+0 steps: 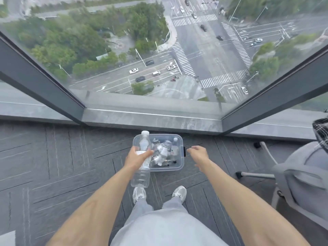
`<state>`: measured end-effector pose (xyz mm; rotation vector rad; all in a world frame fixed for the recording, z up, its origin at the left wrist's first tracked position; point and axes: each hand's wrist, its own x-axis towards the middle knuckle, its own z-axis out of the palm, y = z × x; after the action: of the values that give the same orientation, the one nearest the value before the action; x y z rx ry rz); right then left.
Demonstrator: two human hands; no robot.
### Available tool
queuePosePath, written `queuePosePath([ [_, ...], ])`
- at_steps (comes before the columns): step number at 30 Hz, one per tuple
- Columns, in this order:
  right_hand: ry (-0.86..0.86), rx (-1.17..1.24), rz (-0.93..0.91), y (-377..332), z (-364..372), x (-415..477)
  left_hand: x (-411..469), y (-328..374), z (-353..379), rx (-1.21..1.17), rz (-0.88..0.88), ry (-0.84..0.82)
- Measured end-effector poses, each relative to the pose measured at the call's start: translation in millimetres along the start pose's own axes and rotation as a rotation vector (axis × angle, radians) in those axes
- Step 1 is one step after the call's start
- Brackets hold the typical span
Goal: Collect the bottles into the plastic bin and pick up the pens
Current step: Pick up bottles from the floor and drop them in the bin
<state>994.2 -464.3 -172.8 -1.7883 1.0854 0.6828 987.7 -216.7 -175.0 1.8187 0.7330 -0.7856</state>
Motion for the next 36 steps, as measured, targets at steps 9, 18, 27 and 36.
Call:
queuePosePath([
  [9, -0.042, 0.070, -0.007, 25.3, 29.9, -14.8, 31.0, -18.7, 16.5, 0.079, -0.057, -0.058],
  [18, 0.013, 0.108, -0.007, 71.1, 25.5, 38.9, 109.1, -41.3, 85.9, 0.193, -0.029, -0.107],
  [27, 0.011, 0.059, 0.026, 140.9, 44.1, 135.8, 243.4, -73.4, 159.2, 0.335, 0.069, -0.048],
  [36, -0.013, 0.043, 0.018, 131.8, 27.5, 131.6, 200.3, -96.0, 139.8, 0.421, -0.038, -0.088],
])
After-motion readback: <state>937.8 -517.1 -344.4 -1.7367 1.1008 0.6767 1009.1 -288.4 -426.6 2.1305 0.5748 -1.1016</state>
